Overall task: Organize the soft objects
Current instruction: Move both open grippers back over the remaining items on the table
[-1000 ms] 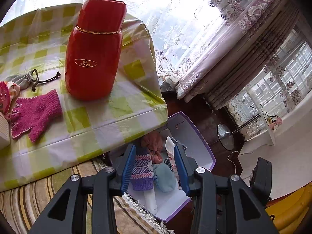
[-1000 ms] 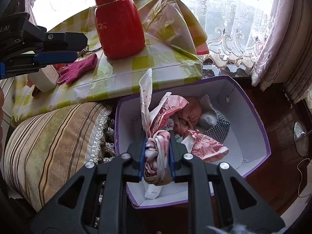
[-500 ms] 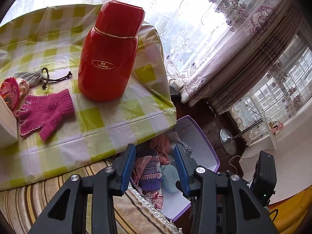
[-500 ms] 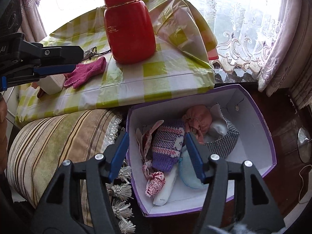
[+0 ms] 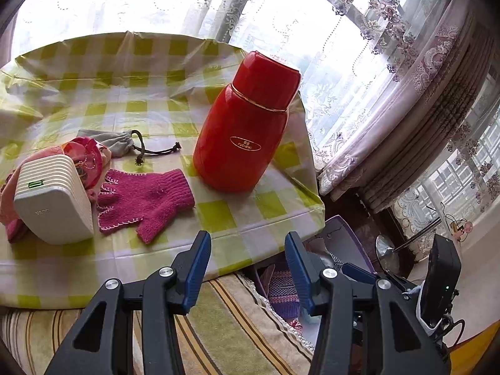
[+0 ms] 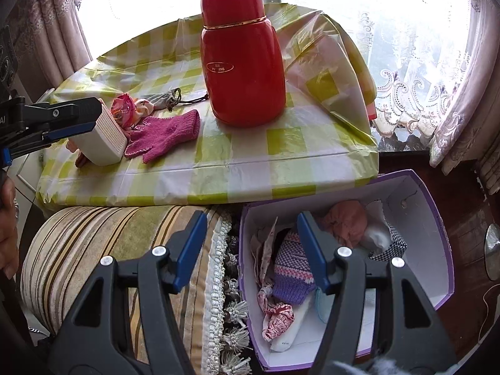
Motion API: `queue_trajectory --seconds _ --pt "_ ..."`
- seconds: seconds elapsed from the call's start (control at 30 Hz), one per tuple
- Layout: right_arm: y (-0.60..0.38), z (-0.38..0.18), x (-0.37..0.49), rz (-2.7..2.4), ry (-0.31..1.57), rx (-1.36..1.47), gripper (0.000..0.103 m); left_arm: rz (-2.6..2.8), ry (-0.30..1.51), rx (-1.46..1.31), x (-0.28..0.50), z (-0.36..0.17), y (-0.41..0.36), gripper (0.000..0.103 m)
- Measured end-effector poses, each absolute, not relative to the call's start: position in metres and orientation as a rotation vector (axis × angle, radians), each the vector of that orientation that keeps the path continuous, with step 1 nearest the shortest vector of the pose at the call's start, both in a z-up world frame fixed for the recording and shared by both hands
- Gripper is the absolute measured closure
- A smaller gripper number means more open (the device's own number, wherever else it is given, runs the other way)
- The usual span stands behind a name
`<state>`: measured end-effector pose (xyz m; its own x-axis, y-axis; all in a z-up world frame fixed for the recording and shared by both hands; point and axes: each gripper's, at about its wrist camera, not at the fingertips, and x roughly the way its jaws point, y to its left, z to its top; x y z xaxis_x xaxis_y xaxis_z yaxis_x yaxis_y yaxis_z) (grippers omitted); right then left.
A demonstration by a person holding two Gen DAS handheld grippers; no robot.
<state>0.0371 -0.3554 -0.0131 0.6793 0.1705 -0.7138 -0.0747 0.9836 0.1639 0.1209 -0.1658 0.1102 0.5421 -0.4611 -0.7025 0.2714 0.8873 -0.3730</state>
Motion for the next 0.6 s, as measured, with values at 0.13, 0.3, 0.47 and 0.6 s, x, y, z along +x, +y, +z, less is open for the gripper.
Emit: queue_trajectory --seconds 0.13,0.3,0.47,0.6 --pt "-0.336 -0.006 0.05 0.184 0.798 0.104 0.039 -0.345 0.859 -0.274 0.121 0.116 -0.121 0.052" --pt "-0.31 0.001 0.064 0.23 0.784 0.073 0.039 -0.225 0.798 -0.315 0.115 0.125 -0.061 0.052" --pt "-0.288 0.002 0.076 0.274 0.785 0.02 0.039 -0.119 0.785 -0.34 0.111 0.122 -0.01 0.052" --pt "-0.274 0.005 0.085 0.295 0.784 -0.01 0.039 -0.053 0.806 -0.388 0.108 0.109 0.025 0.049"
